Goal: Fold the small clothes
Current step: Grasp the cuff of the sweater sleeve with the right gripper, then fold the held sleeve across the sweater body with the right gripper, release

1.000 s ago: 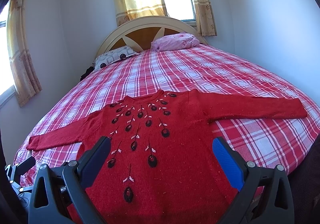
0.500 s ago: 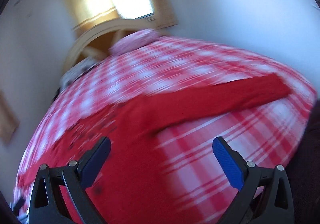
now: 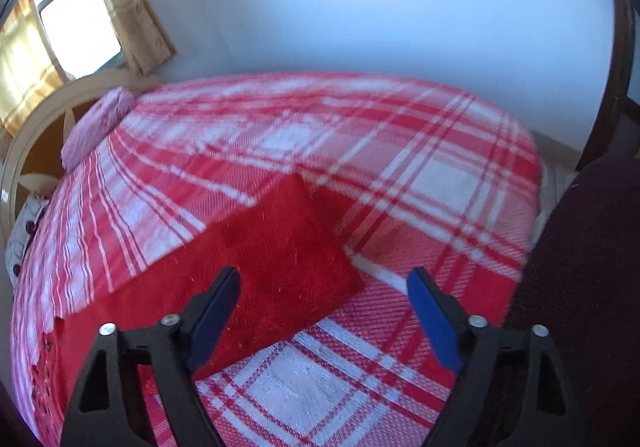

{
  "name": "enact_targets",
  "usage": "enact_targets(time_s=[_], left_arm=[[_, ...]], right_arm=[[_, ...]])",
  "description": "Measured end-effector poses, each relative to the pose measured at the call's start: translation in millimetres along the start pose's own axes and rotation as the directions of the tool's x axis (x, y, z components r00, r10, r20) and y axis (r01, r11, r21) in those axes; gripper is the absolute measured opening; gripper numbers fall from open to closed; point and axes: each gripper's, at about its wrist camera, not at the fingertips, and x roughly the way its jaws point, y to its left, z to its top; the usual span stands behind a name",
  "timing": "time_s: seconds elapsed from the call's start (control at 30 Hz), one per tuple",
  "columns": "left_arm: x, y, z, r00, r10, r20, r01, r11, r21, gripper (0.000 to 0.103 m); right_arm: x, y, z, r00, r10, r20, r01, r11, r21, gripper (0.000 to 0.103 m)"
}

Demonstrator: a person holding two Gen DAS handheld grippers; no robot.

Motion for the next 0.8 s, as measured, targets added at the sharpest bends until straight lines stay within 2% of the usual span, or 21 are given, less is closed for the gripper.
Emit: enact_targets(time_s=[0.13,0.2,0.27,0.33,0.37,0.43,0.53,0.67,0.8], left_arm=[[3.8,-2.1,3.4,1.0,-0.005,-0.009,0.005,1.0,0.005,0.102],[5.5,-1.0,2.8,1.0,-0.001,-0.013,0.001,1.0,0.009,0.102],[8.5,1.2,0.6,1.0,0.002,-0.023,-0.001,1.0,0.01,0.102],[11.4,3.4,-1.4,0.999,-0.004,-0.035,0.004,1.0,0.005,0.102],[12.9,4.1,-1.7,0.999,-0.005,-0.039,0.005,1.0,0.002,0.102],[14.4,8.0,-3.2,0.999,-0.006,-0.045,0.005,1.0,-0.01,0.102],[14.2,15.3,-4.8,0.999,-0.01,-0.047,0.009,0.999,-0.032,0.102],[8.1,27.9,-7.3,0.999,-0.009,-0.033,0.007,0.998,-0.064,0.102],[5.2,39.1,-7.8,1.0,0.0,-0.018,-0.001,0.996,-0.089,0.102]], right_arm=[[9.2,4.4,-6.8,0.998,-0.067,0.022,0.068,0.997,-0.045,0.077],[8.4,5.0,-6.8,0.997,-0.076,0.026,0.077,0.995,-0.066,0.075],[7.9,5.0,-4.3,0.998,-0.06,0.024,0.062,0.994,-0.086,0.063],[6.0,5.7,-1.4,0.999,-0.039,0.01,0.04,0.994,-0.102,0.042],[5.7,6.0,1.2,1.0,-0.026,-0.003,0.025,0.994,-0.108,0.037],[5.7,5.7,7.2,0.999,0.007,-0.043,-0.011,0.994,-0.108,0.019],[-2.4,7.0,12.8,0.997,0.036,-0.073,-0.042,0.996,-0.076,0.016],[-31.9,30.3,18.3,0.996,0.079,-0.042,-0.083,0.99,-0.113,0.015],[-69.6,73.3,19.8,0.978,0.203,-0.05,-0.208,0.966,-0.151,0.015]])
